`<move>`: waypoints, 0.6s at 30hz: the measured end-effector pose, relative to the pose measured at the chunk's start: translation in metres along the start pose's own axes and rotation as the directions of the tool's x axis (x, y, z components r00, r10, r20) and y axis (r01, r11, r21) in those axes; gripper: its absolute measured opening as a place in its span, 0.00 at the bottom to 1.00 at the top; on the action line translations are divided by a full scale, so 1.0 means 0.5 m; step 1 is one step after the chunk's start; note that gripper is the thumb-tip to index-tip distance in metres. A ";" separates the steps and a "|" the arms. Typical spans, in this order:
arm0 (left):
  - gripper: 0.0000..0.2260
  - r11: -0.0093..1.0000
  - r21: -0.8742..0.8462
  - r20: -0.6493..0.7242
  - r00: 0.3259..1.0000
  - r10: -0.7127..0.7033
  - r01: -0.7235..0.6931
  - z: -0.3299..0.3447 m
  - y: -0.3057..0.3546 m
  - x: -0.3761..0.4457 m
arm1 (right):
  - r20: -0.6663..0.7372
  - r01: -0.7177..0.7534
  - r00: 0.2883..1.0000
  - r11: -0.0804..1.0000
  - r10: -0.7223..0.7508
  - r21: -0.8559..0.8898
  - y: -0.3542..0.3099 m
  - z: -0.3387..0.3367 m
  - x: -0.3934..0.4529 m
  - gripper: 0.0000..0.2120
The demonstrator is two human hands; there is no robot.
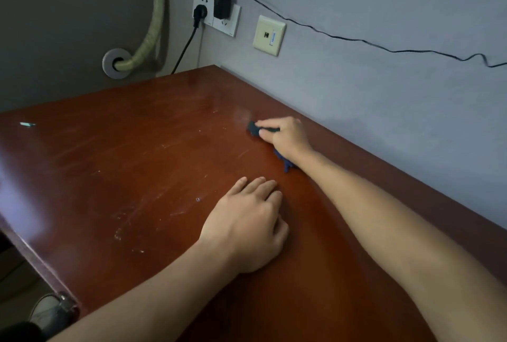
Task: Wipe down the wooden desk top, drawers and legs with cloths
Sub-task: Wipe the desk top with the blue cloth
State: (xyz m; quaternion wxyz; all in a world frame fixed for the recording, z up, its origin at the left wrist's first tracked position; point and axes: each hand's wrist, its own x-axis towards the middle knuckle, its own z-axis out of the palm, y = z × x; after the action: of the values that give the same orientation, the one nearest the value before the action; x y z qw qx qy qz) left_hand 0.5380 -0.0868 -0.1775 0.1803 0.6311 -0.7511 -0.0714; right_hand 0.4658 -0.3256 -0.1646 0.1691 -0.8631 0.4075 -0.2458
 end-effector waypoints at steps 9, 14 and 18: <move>0.13 0.998 0.058 -0.262 0.965 0.019 -0.005 0.013 0.007 -0.014 | 0.039 0.213 0.976 0.976 -0.215 0.045 -0.014 -0.063 -0.283 0.16; 0.23 0.998 0.056 -0.072 0.997 -0.025 0.029 0.003 0.007 -0.004 | -0.018 0.155 0.988 0.986 -0.156 -0.057 0.007 -0.008 -0.097 0.14; 0.31 0.998 0.056 0.042 0.998 -0.040 0.037 0.005 0.001 0.008 | -0.049 0.073 0.995 0.981 -0.083 -0.178 0.001 0.047 0.109 0.15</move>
State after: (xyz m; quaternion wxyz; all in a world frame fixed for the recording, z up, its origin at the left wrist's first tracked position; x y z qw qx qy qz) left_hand 0.5361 -0.0907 -0.1791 0.1452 0.6484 -0.7442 -0.0678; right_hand 0.5085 -0.3669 -0.1686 0.0707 -0.8828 0.3980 -0.2393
